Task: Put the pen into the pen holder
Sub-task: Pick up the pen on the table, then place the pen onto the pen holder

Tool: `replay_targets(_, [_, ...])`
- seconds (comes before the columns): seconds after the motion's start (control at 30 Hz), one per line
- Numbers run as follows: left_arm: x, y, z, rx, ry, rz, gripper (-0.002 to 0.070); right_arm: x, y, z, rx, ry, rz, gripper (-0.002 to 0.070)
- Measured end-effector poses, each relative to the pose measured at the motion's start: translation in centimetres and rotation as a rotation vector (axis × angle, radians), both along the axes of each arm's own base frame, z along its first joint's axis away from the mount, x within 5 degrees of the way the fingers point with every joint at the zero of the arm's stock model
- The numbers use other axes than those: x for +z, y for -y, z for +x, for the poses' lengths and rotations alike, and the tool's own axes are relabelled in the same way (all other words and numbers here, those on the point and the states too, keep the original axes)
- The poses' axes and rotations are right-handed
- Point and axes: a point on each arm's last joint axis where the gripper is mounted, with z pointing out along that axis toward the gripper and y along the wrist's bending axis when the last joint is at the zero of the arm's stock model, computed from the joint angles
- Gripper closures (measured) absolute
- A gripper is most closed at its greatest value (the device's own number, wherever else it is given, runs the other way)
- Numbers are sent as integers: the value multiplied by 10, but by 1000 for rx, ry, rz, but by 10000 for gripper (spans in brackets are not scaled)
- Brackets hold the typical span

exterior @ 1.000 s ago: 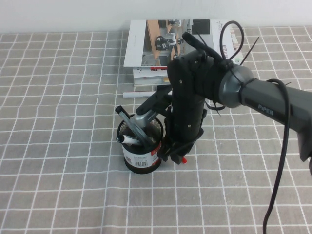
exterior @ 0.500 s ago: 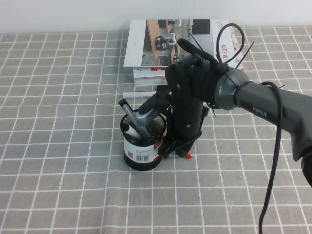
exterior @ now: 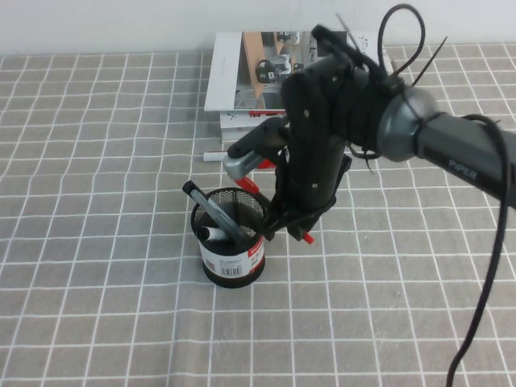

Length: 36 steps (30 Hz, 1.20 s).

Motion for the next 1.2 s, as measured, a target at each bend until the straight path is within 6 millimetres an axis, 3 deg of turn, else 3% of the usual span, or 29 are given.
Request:
replay_targets(0.27, [0,0,0,0,0,0,678,54,10,-13,-2,85,78,637])
replay_targets(0.5, [0,0,0,0,0,0,678,138,38,-56,-6,319,347,637])
replay_targets(0.6, [0,0,0,0,0,0,678,154,54,-77,-17,467,497,637])
replay_targets(0.73, [0,0,0,0,0,0,678,147,75,-103,-49,633,668,637])
replay_targets(0.9, [0,0,0,0,0,0,678,102,91,-120,-123,810,838,637])
replay_targets(1.0, [0,0,0,0,0,0,678,83,89,-128,-101,882,887,638])
replay_targets(1.2, [0,0,0,0,0,0,678,71,68,-135,81,951,896,638])
